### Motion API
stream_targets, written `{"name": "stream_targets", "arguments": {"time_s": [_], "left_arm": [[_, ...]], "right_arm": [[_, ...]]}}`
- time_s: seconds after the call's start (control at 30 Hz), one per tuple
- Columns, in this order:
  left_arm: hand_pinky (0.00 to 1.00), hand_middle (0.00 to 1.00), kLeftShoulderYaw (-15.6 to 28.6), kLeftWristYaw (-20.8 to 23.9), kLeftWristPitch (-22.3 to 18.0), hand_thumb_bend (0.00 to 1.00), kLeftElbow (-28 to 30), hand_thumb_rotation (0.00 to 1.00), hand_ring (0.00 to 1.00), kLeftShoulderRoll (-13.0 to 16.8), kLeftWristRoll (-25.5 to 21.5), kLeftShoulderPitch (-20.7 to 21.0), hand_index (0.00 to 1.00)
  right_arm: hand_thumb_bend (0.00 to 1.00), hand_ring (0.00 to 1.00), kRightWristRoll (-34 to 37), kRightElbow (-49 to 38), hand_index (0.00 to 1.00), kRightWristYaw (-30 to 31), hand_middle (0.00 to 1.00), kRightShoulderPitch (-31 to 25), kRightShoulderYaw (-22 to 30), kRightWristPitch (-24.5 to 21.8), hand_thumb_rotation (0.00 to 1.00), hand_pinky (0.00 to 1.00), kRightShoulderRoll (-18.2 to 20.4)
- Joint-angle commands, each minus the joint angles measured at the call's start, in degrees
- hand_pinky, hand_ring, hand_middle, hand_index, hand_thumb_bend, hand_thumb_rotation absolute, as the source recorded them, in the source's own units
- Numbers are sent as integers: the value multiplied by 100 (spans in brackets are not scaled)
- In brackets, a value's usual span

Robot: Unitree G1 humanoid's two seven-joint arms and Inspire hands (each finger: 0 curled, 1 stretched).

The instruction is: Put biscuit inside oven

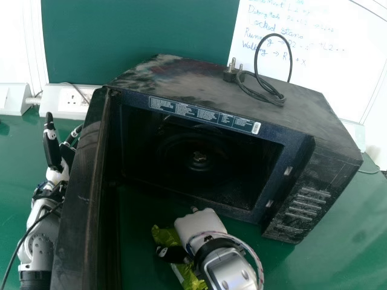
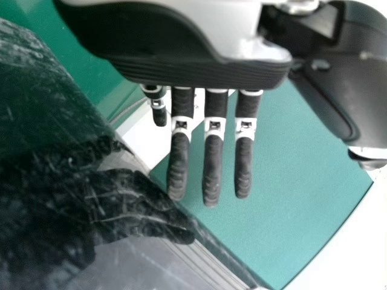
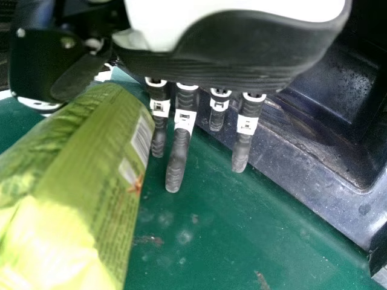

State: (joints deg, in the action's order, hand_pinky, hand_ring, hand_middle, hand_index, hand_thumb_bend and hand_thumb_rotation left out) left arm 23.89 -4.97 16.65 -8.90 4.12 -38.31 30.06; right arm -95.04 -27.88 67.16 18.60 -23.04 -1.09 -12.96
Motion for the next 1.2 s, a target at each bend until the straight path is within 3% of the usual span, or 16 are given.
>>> {"name": "stream_targets", "arguments": {"time_s": [0.0,0.23,0.4,0.5,0.57,0.6,0.63,0.73,0.87,0.97,1.07,1.17], "left_arm": [[26,44,-44,-36,-24,52,-20,8,33,39,41,51,49],[25,44,-61,-29,-51,52,-38,8,33,53,75,53,49],[25,44,-53,-71,-37,52,-20,8,33,55,35,41,49],[25,43,-53,-87,-30,52,-20,8,33,72,31,42,49],[25,43,-54,-106,-22,52,-25,8,33,89,27,42,49],[25,43,-53,-113,-14,52,-26,8,33,100,23,41,49],[25,43,-50,-125,-11,52,-33,8,33,106,14,43,49],[25,43,-34,-132,2,52,-61,8,33,117,-16,62,49],[25,43,-31,-155,-18,52,-109,8,32,126,-17,83,49],[25,43,-29,-145,-7,52,-122,8,32,133,-16,97,49],[25,43,-35,-95,15,52,-88,8,32,118,-14,101,49],[24,43,-40,-89,0,52,-85,8,32,112,-2,99,49]], "right_arm": [[74,75,54,505,81,429,83,-416,-49,37,18,68,-225],[79,78,-38,336,82,389,85,-555,-67,-25,15,69,-244],[76,79,85,41,83,236,86,-693,130,-125,15,69,-261],[70,72,366,-352,84,-56,81,-862,435,-252,14,60,-235],[71,68,616,-630,85,68,78,-869,641,-329,14,55,-189],[77,61,719,-739,83,238,73,-817,723,-360,16,48,-174],[79,61,776,-841,81,382,73,-770,794,-392,17,47,-152],[85,74,794,-1103,87,747,81,-643,928,-394,19,60,-165],[86,77,920,-1407,91,1127,83,-600,1077,-272,21,64,-271],[85,68,978,-1508,89,1223,77,-666,1125,-215,20,56,-326],[85,69,993,-1510,87,1150,78,-766,1142,-179,22,57,-339],[85,64,904,-1433,87,1114,76,-793,1111,-204,19,52,-261]]}}
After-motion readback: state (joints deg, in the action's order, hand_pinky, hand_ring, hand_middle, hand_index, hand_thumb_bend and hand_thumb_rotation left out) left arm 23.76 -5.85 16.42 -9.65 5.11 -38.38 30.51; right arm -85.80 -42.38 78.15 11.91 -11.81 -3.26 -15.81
